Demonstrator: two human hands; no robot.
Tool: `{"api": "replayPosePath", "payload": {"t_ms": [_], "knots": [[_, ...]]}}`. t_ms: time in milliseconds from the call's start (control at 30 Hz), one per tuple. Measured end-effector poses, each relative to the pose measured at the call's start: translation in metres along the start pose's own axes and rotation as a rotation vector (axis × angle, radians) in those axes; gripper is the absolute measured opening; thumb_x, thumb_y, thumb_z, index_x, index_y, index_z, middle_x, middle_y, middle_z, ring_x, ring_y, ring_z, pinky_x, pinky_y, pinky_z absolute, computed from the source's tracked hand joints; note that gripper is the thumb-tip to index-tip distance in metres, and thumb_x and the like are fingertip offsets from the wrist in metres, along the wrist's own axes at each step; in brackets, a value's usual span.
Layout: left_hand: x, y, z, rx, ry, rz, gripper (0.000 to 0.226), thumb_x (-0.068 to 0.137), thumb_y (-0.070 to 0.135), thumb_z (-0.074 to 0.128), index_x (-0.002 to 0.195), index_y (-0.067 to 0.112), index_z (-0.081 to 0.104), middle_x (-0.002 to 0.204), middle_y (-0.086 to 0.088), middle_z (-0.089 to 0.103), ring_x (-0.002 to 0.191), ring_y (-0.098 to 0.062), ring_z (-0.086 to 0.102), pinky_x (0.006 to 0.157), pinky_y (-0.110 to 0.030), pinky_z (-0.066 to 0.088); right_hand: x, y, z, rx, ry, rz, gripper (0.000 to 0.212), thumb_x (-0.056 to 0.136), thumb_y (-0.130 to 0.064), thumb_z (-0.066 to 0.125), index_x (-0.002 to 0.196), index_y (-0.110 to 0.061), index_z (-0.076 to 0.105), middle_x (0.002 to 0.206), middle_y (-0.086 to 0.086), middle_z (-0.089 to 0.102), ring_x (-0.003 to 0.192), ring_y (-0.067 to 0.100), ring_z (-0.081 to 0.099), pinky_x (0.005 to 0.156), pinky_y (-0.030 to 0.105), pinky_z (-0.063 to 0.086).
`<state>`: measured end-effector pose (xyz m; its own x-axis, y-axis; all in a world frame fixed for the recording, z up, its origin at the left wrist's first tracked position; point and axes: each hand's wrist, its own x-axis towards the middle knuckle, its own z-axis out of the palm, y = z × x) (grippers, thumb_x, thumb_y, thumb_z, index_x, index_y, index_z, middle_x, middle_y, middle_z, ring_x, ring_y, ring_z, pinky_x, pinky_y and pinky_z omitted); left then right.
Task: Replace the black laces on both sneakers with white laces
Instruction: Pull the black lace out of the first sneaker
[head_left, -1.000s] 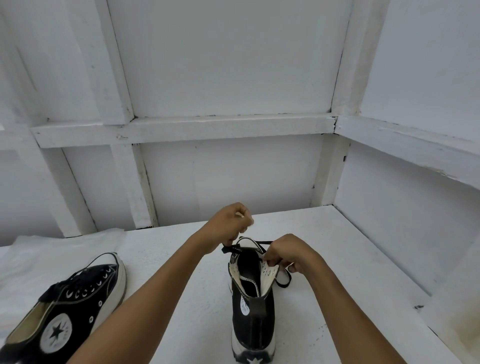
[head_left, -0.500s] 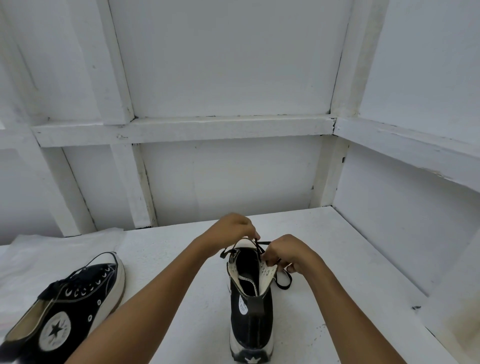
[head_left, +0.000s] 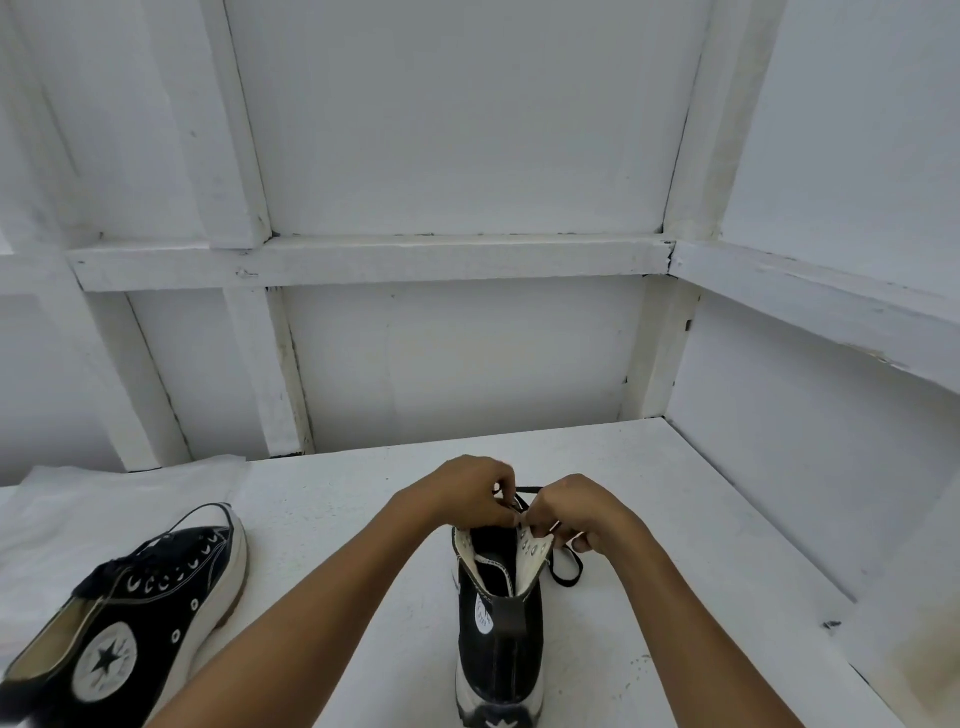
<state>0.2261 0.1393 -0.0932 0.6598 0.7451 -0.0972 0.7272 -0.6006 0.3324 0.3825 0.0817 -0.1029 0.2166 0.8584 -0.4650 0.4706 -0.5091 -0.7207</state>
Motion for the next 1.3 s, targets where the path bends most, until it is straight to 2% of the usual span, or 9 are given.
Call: {"api": "replayPosePath", "payload": {"t_ms": [200, 300, 533, 733, 833, 1000, 1067, 1167, 1300], "knots": [[0.002, -0.003, -0.004, -0.079, 0.003, 0.019, 0.007, 0.088, 0.022, 0.064, 0.086, 0.018, 0.07, 0.085, 0.004, 0.064, 0.08, -0.013, 0.056, 0.062, -0.022, 0.041, -0.001, 0.002, 0.0, 0.005, 0.002, 0.001, 0.009, 0.082, -0.012, 0.067, 0.086, -0.004, 0.069, 0.069, 0.004, 0.065, 0.049, 0.014, 0.052, 0.047, 0.021, 0.03], [0.0, -0.011, -0.013, -0.308, 0.124, -0.087, 0.012, 0.087, 0.018, 0.061, 0.076, 0.017, 0.064, 0.076, 0.003, 0.062, 0.066, -0.013, 0.054, 0.057, -0.022, 0.043, -0.001, 0.002, 0.0, 0.009, -0.004, 0.001, 0.008, 0.083, -0.012, 0.067, 0.083, -0.005, 0.067, 0.067, 0.004, 0.063, 0.047, 0.014, 0.05, 0.047, 0.02, 0.03], [-0.007, -0.033, -0.036, -0.536, 0.545, -0.265, 0.013, 0.092, 0.018, 0.055, 0.083, 0.011, 0.062, 0.074, 0.0, 0.062, 0.066, -0.02, 0.058, 0.056, -0.026, 0.043, -0.002, -0.001, 0.002, 0.016, -0.024, -0.006, 0.008, 0.083, -0.01, 0.066, 0.076, -0.006, 0.063, 0.069, 0.005, 0.062, 0.047, 0.015, 0.048, 0.042, 0.016, 0.03], [-0.009, -0.051, -0.035, -0.46, 0.698, -0.385, 0.013, 0.089, 0.021, 0.056, 0.078, 0.015, 0.059, 0.062, 0.001, 0.062, 0.049, -0.018, 0.057, 0.059, -0.028, 0.047, -0.005, -0.004, 0.004, 0.008, -0.015, -0.015, 0.009, 0.082, -0.01, 0.066, 0.074, -0.007, 0.063, 0.071, 0.006, 0.062, 0.047, 0.015, 0.047, 0.046, 0.019, 0.032], [-0.009, -0.061, -0.029, -0.344, 0.614, -0.464, 0.012, 0.089, 0.024, 0.058, 0.086, 0.013, 0.059, 0.074, 0.004, 0.062, 0.073, -0.02, 0.06, 0.065, -0.029, 0.044, -0.006, -0.004, 0.004, 0.003, -0.006, -0.025, 0.009, 0.083, -0.01, 0.066, 0.075, -0.007, 0.063, 0.072, 0.006, 0.061, 0.048, 0.015, 0.047, 0.047, 0.02, 0.033], [-0.013, -0.075, -0.013, -0.165, 0.309, -0.566, 0.02, 0.089, 0.025, 0.054, 0.108, 0.019, 0.052, 0.102, 0.001, 0.058, 0.097, -0.024, 0.055, 0.089, -0.037, 0.044, -0.006, -0.005, 0.006, 0.002, 0.009, -0.043, 0.012, 0.082, -0.009, 0.064, 0.071, -0.008, 0.061, 0.067, 0.005, 0.06, 0.047, 0.015, 0.045, 0.047, 0.02, 0.032], [-0.014, -0.076, -0.01, -0.183, 0.283, -0.497, 0.022, 0.089, 0.021, 0.056, 0.111, 0.021, 0.057, 0.11, 0.001, 0.061, 0.102, -0.022, 0.057, 0.094, -0.038, 0.047, -0.005, -0.005, 0.007, -0.008, 0.019, -0.048, 0.013, 0.082, -0.009, 0.064, 0.07, -0.008, 0.059, 0.064, 0.003, 0.059, 0.045, 0.014, 0.043, 0.045, 0.019, 0.031], [-0.016, -0.069, -0.006, -0.225, 0.275, -0.291, 0.02, 0.092, 0.015, 0.058, 0.11, 0.017, 0.067, 0.112, 0.001, 0.068, 0.1, -0.016, 0.06, 0.086, -0.028, 0.049, -0.003, -0.007, 0.009, -0.039, 0.044, -0.068, 0.013, 0.081, -0.011, 0.064, 0.07, -0.008, 0.058, 0.06, 0.001, 0.06, 0.043, 0.012, 0.042, 0.042, 0.017, 0.029], [-0.014, -0.054, -0.003, -0.227, 0.172, -0.102, 0.021, 0.095, 0.024, 0.06, 0.112, 0.017, 0.07, 0.112, 0.005, 0.069, 0.102, -0.012, 0.061, 0.086, -0.023, 0.046, 0.003, -0.01, 0.013, -0.117, 0.14, -0.156, 0.029, 0.082, -0.021, 0.068, 0.057, -0.013, 0.056, 0.061, 0.001, 0.063, 0.042, 0.011, 0.046, 0.039, 0.016, 0.031]]}}
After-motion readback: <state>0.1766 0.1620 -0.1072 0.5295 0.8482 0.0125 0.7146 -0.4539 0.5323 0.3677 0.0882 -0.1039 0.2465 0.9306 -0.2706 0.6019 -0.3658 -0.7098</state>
